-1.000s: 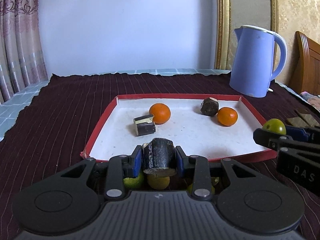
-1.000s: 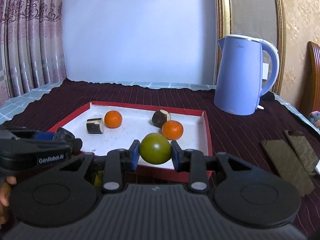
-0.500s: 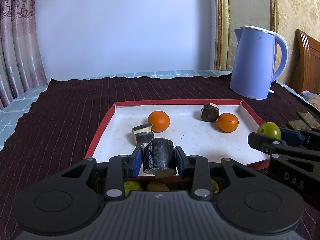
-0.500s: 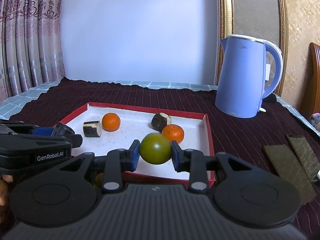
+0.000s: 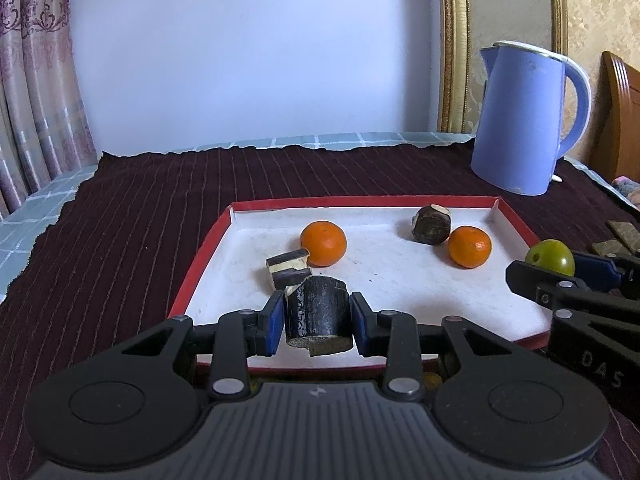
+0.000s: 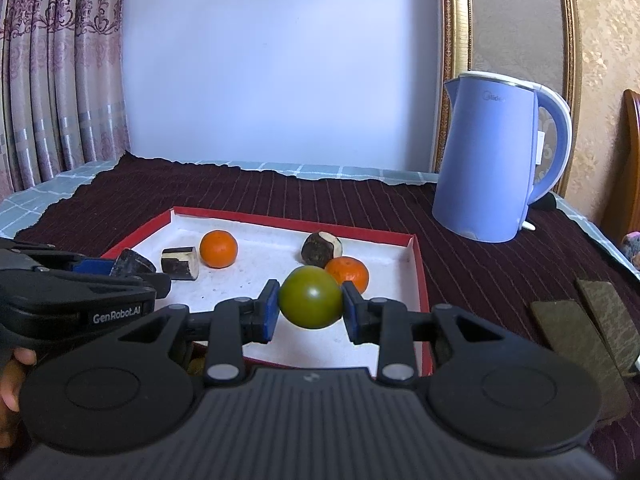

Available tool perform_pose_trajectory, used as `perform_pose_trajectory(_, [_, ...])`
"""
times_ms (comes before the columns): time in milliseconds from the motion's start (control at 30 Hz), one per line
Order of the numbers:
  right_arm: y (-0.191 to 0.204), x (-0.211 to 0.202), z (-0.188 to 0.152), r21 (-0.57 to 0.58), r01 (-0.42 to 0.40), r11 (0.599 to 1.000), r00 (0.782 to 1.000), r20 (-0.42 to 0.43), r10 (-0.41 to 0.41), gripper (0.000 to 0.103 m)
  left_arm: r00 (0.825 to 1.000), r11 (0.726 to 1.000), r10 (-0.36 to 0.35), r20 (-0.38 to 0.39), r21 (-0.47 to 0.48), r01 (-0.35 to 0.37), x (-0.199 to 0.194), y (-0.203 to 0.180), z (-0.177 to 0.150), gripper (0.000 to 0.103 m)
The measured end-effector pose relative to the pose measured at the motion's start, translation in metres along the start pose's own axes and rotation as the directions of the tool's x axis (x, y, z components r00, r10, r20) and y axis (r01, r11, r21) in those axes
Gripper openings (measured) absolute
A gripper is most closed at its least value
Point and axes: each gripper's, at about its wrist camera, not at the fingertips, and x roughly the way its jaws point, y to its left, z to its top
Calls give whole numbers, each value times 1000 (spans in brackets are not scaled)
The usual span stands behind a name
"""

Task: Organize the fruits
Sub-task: 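Lift the green fruit with the right gripper while the left carries the chunk over the tray, then lower the green fruit into the tray and open the right gripper while the left releases the chunk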

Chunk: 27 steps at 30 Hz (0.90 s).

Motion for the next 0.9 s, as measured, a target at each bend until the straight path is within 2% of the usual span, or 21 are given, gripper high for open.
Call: perform_pose_trajectory(900, [-10,25,11,8,16,1000,1000,-21,-15,30,998,998,62,-26,22,-61,35,-7,16,34])
